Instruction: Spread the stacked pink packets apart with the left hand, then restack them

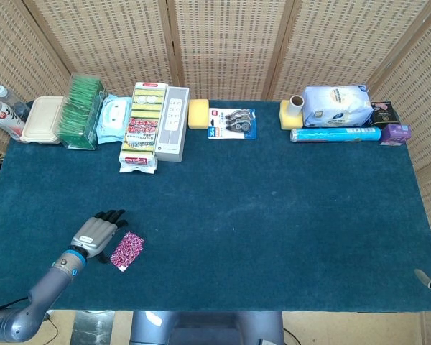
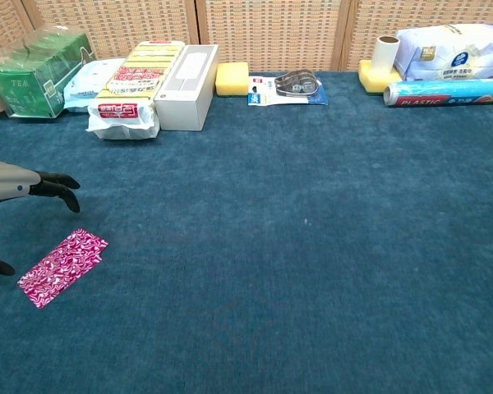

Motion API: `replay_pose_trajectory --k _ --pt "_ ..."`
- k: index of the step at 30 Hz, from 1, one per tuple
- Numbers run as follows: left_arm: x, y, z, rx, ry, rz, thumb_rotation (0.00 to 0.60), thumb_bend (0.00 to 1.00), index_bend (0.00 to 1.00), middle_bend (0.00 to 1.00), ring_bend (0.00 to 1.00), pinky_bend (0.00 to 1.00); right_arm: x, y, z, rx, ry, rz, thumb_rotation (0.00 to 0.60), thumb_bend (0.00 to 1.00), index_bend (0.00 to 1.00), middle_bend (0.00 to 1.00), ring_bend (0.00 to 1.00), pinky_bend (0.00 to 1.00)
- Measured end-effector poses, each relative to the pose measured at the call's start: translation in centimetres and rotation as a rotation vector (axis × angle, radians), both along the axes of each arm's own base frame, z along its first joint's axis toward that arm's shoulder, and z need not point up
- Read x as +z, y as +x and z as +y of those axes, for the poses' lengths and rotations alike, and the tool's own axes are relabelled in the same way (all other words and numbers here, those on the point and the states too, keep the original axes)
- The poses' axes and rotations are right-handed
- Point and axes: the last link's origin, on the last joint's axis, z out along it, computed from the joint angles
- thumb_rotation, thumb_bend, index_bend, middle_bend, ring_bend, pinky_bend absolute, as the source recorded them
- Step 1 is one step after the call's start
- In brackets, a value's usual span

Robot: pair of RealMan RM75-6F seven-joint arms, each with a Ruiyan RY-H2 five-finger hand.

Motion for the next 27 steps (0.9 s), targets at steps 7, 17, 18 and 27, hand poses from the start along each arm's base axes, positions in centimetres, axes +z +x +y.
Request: replay_pose_trajectory --k 7,17,18,27 --pt "-0.7 0.5 -0.2 0.006 -0.023 0.012 0.600 0.12 0.16 0.00 0.00 0.11 0.1 0.0 0.0 0.000 -0.003 -0.001 0.600 0.00 0.08 0.00 0.00 0.00" --pt "-1.3 0.9 -0.1 -0.001 -0.033 0.029 0.600 0.12 0.16 0.00 0.00 0.11 0.3 -0.1 0.0 0.000 -0.006 -0.003 0.600 0.01 0.08 0.00 0.00 0.00" --pt "-1.3 1.0 -0.2 -0.002 -0.035 0.030 0.600 0.12 0.16 0.00 0.00 0.11 0.2 0.0 0.0 0.000 -0.005 -0.004 0.600 0.01 0.08 0.00 0.00 0.00" --pt "-2.1 1.4 -1.1 -0.017 -0.069 0.032 0.600 0.12 0.16 0.00 0.00 0.11 0.3 -0.1 0.1 0.001 -0.010 -0.007 0.600 0.00 0.08 0.00 0.00 0.00"
